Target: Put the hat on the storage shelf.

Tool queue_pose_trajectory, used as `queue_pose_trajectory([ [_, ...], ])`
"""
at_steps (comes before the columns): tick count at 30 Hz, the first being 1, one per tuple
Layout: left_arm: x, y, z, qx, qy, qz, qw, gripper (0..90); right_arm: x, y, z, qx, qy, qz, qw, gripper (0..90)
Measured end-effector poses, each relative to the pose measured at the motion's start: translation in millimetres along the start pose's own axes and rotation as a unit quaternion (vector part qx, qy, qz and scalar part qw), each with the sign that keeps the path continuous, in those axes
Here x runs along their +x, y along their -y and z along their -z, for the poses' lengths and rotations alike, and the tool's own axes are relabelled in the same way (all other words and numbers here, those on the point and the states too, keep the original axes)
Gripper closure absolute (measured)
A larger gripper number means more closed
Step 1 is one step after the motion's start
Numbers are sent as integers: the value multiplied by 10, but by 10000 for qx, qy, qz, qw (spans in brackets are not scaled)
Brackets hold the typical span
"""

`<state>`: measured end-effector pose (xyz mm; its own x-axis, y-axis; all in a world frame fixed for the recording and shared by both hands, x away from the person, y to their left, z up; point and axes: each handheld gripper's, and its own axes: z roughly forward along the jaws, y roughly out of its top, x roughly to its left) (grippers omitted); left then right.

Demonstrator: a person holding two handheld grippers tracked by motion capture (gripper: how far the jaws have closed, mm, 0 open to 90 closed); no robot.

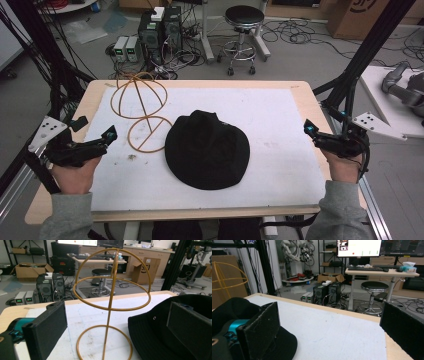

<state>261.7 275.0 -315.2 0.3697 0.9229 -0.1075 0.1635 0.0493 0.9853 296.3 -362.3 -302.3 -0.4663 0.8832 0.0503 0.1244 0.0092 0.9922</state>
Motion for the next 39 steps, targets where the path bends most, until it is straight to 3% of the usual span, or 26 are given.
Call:
queue_pose_trajectory([
  [25, -11, -5, 6, 28, 21, -38, 10000, 32, 33, -35, -6, 23, -160, 38, 9999, 23],
  [32, -11, 3, 55, 30, -1, -45, 10000, 32, 84, -63, -72, 90, -315, 104, 9994, 24],
  [39, 5, 9, 125, 24, -14, -51, 10000, 32, 196, -109, -192, 174, -617, 249, 9976, 24],
])
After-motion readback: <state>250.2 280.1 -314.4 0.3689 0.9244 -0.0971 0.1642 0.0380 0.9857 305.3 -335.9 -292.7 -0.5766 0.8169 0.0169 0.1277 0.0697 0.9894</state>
